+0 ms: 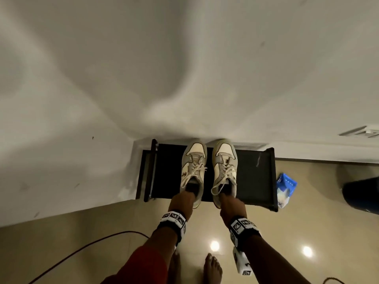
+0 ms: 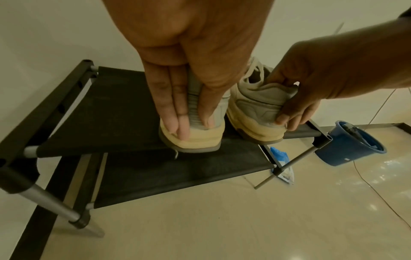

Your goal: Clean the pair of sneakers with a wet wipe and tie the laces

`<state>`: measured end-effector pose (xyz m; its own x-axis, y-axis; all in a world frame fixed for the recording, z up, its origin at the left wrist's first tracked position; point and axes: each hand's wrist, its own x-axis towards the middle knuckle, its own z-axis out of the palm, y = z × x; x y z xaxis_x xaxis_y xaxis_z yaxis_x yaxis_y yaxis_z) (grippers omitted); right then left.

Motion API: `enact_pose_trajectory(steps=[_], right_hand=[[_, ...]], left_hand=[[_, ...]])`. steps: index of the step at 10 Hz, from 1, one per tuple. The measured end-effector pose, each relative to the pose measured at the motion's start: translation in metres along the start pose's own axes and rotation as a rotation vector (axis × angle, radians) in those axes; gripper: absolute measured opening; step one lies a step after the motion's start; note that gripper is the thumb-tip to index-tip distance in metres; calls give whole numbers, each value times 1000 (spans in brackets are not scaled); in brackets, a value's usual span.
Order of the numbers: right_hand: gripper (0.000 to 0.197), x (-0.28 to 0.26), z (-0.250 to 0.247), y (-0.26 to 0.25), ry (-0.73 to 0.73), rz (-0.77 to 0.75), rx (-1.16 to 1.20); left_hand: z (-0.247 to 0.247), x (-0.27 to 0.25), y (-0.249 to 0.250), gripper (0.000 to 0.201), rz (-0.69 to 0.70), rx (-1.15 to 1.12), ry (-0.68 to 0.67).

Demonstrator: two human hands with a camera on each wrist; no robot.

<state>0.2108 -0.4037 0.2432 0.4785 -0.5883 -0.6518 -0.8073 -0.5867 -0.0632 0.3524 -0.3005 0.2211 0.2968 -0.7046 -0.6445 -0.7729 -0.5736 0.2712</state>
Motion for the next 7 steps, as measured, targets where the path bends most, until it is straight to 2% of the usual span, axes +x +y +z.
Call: enact_pose_trajectory(steps=[1, 2, 4, 5, 6, 7], right_hand=[[42, 2, 14, 0, 15, 57, 43], [44, -2, 21, 1, 35, 50, 36], [34, -2, 15, 2, 43, 11, 15], [34, -3, 13, 5, 42, -4, 42], [38, -14, 13, 5, 86, -40, 57], [51, -42, 7, 6, 178, -35, 90]], left_hand=[[12, 6, -7, 26, 21, 19, 1], [14, 3, -6, 25, 32, 25, 15], [13, 3, 5, 23, 42, 82, 31], [15, 1, 6, 25, 10, 26, 48], [18, -16, 8, 40, 7, -52, 119], [15, -44, 16, 58, 28, -155, 241]])
